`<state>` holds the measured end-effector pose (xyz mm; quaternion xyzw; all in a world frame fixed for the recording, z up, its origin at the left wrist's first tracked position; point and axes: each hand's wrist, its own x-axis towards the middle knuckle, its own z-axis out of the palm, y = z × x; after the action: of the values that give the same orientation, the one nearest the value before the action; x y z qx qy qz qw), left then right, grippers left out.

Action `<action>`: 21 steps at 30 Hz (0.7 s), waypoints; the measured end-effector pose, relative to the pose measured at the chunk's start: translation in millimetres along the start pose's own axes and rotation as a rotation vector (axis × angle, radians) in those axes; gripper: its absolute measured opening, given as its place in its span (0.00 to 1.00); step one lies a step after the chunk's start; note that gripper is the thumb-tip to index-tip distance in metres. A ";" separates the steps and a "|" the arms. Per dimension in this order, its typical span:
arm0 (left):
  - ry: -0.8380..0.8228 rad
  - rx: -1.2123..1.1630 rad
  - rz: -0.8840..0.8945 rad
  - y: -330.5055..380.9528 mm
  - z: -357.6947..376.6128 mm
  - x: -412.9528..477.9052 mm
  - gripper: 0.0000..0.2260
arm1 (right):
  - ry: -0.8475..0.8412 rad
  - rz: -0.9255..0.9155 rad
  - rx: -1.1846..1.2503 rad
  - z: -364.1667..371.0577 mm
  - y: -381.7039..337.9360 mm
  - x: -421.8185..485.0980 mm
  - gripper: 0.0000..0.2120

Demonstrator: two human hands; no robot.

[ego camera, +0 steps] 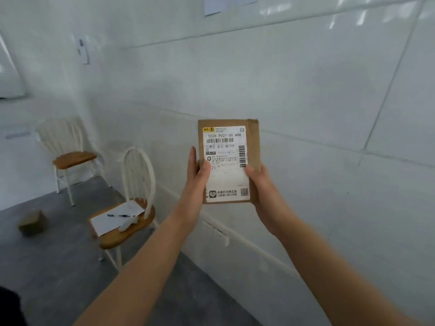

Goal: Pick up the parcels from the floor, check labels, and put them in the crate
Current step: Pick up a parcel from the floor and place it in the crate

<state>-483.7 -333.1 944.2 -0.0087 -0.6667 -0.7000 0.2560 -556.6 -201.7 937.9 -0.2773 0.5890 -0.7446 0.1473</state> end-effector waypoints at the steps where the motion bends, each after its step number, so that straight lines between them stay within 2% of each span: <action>1: -0.040 -0.013 0.004 -1.0 2.1 6.1 0.31 | 0.033 -0.012 -0.011 -3.0 -0.8 -1.5 0.29; 7: -0.374 -0.181 -0.011 -20.6 43.8 26.4 0.26 | 0.269 -0.061 -0.148 -39.6 -8.8 -34.1 0.41; 11: -0.584 -0.224 -0.074 -31.3 99.2 27.8 0.28 | 0.489 -0.133 -0.196 -73.6 -18.9 -74.2 0.38; 15: -0.767 -0.274 -0.104 -34.2 159.0 -3.2 0.27 | 0.728 -0.166 -0.214 -99.4 -28.9 -133.6 0.35; 21: -0.981 -0.414 -0.150 -30.1 234.9 -60.7 0.29 | 0.949 -0.206 -0.285 -123.6 -50.0 -228.0 0.30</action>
<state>-519.4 -92.4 920.9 -0.3375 -0.5550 -0.7467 -0.1433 -440.7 34.3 912.4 0.0177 0.6563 -0.7116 -0.2502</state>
